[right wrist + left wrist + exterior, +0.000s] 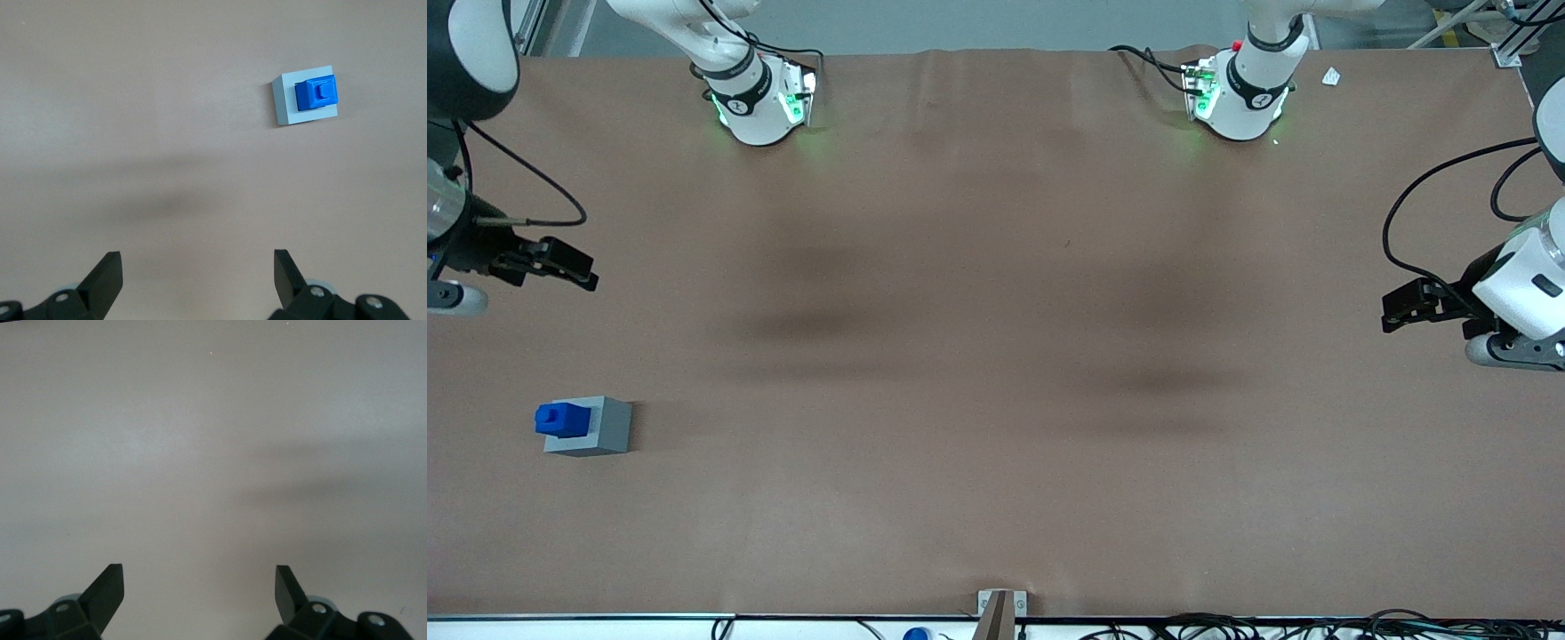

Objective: Insert blue part into gray base with right arm

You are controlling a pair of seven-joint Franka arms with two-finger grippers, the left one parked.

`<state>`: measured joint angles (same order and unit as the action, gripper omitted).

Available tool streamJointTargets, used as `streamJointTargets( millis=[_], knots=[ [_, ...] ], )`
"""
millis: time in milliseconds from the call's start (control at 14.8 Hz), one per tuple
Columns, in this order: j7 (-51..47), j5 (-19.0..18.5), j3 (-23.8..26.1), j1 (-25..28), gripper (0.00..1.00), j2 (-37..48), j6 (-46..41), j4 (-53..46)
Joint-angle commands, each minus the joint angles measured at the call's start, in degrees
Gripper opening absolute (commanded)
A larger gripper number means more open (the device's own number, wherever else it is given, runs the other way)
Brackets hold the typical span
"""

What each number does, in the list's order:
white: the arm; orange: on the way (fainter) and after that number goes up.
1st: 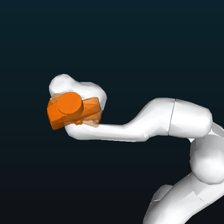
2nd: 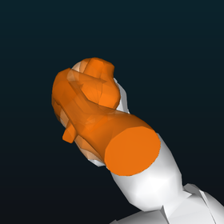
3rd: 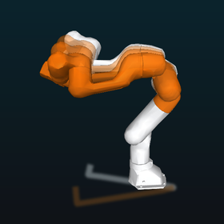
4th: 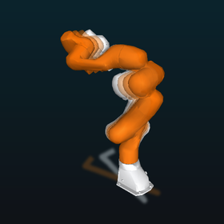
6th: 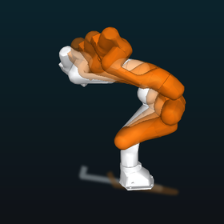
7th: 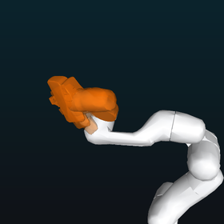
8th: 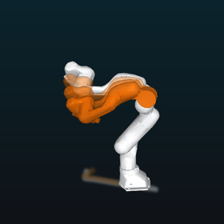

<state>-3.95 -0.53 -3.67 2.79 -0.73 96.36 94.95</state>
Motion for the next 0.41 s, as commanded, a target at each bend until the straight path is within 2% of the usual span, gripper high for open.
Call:
streamJointTargets(
  millis=[0,339],
  knots=[
    [-0.9,-1.1,-0.1,0.2,1.0,3.4,-0.5,2.5],
    [0.2,-1.1,-0.1,0.5,1.0,2.9,-1.5,1.6]
  ],
)
